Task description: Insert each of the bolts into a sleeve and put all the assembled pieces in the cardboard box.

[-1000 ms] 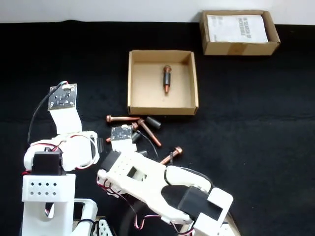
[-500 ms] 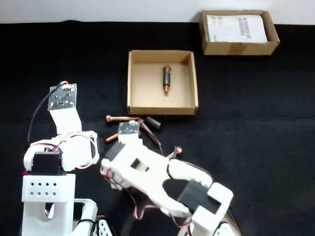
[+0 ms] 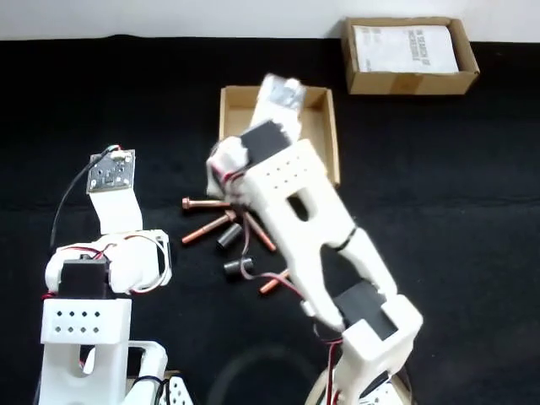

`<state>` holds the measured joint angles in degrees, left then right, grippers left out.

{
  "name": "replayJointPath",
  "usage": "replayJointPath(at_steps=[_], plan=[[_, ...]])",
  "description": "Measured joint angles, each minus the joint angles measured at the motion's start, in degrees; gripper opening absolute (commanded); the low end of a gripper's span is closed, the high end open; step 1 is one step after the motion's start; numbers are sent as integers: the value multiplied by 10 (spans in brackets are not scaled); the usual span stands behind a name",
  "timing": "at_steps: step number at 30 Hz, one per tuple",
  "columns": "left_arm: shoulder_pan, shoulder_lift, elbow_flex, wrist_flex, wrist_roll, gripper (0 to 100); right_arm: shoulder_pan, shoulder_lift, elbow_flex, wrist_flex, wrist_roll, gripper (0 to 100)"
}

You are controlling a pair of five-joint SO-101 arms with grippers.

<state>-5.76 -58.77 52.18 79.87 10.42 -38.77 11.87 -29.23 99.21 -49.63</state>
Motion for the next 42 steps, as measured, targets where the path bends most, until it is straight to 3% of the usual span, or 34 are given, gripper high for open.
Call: replayJointPath(at_steps=[4, 10, 15, 22, 27, 33, 38, 42], plan=[[30, 0, 0, 0, 0, 182, 56, 1, -45, 4, 4, 7], [132, 32, -1, 0, 29, 182, 157, 1, -178, 6, 5, 7], [162, 164, -73, 3, 49, 182, 244, 1, -293, 12, 43, 7], [171, 395, -275, 70, 52, 178, 329, -12, -396, 13, 111, 7], [240, 476, -379, 123, 52, 181, 363, -63, -396, 13, 160, 7], [370, 510, -402, 137, 51, 181, 366, -143, -354, 13, 233, 7], [431, 537, -402, 137, 26, 181, 366, -241, -190, 13, 284, 7], [440, 556, -402, 134, -21, 179, 366, -322, -20, 13, 304, 7]])
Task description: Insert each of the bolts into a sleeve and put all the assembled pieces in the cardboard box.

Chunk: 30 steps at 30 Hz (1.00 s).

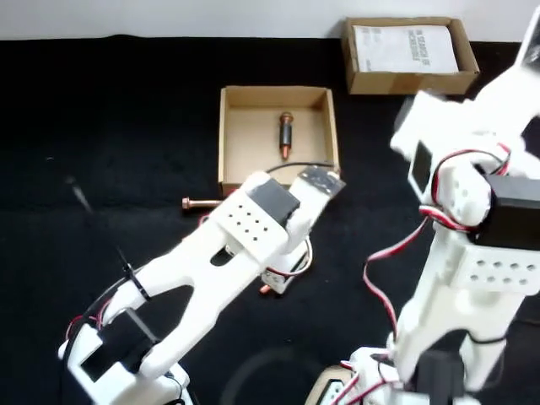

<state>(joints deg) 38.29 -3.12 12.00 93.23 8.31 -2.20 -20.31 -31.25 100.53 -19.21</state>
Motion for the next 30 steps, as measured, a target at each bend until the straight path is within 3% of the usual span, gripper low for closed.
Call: replayJointPath(at_steps=[7, 13, 23, 30], plan=[[-3, 4, 0, -85, -88, 181, 37, -84, 245, -43, 5, 7], [-4, 17, 0, -162, -105, 182, 62, -89, 360, -78, 5, 7], [-15, 147, 0, -215, -106, 178, 62, -91, 402, -98, 5, 7], [-50, 165, 0, -255, -106, 181, 62, -91, 402, -99, 5, 7]])
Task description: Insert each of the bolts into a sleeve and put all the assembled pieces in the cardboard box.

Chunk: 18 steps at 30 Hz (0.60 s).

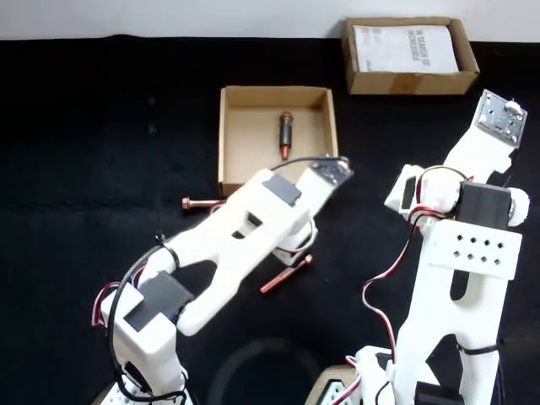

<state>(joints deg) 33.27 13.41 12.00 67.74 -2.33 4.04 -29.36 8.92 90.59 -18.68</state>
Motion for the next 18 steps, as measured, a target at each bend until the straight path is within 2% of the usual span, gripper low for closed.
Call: replayJointPath(at_steps=[18], plan=[[23, 4, 0, 10, 0, 178, 0, 0, 0, 0, 25, 7]])
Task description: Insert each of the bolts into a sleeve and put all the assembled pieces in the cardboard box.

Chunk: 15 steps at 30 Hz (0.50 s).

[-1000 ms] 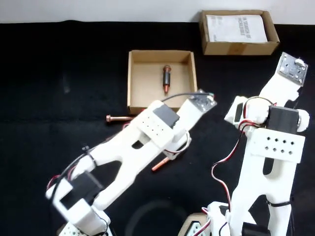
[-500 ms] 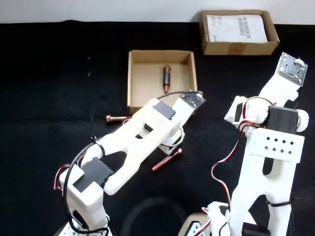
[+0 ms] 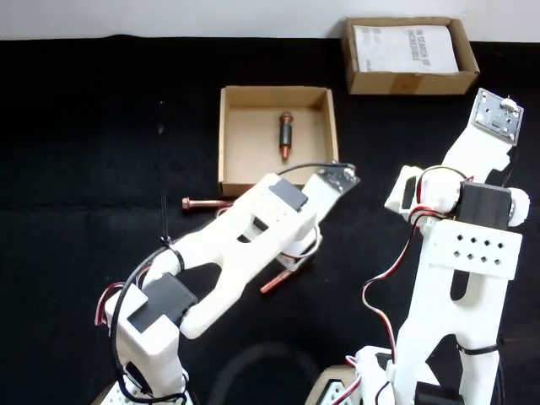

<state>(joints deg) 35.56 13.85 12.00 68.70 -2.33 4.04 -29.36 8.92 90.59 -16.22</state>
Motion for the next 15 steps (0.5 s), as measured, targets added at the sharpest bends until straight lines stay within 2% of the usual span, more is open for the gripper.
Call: replayJointPath(at_steps=[15], plan=[[7, 3, 14, -47, 0, 181, 0, 0, 23, -15, 0, 7]])
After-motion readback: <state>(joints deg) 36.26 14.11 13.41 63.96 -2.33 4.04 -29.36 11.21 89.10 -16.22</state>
